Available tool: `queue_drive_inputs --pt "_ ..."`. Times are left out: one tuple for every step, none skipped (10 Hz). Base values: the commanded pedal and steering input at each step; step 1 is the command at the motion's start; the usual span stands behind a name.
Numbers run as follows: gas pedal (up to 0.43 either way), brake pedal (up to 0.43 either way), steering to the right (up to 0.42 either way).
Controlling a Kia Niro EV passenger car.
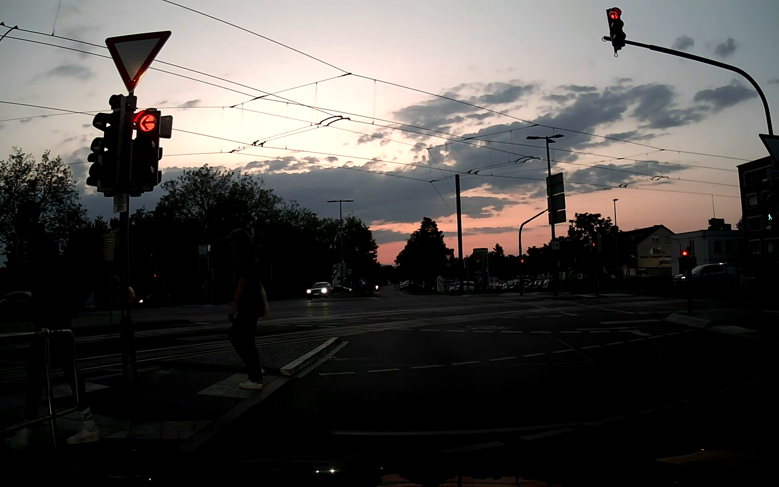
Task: Follow the waypoints while adhering to traffic rules and regulations
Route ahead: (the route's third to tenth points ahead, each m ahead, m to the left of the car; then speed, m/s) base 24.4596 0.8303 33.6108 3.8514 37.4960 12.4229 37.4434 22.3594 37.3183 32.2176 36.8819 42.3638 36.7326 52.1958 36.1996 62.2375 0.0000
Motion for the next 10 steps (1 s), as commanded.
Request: queue_drive_inputs --pt "0.000 0.244 0.027" --pt "0.000 0.244 0.027" --pt "0.000 0.244 0.027" --pt "0.000 0.244 0.027" --pt "0.000 0.244 0.027" --pt "0.000 0.244 0.027" --pt "0.000 0.244 0.027" --pt "0.000 0.244 0.027" --pt "0.000 0.244 0.027" --pt "0.000 0.244 0.027"
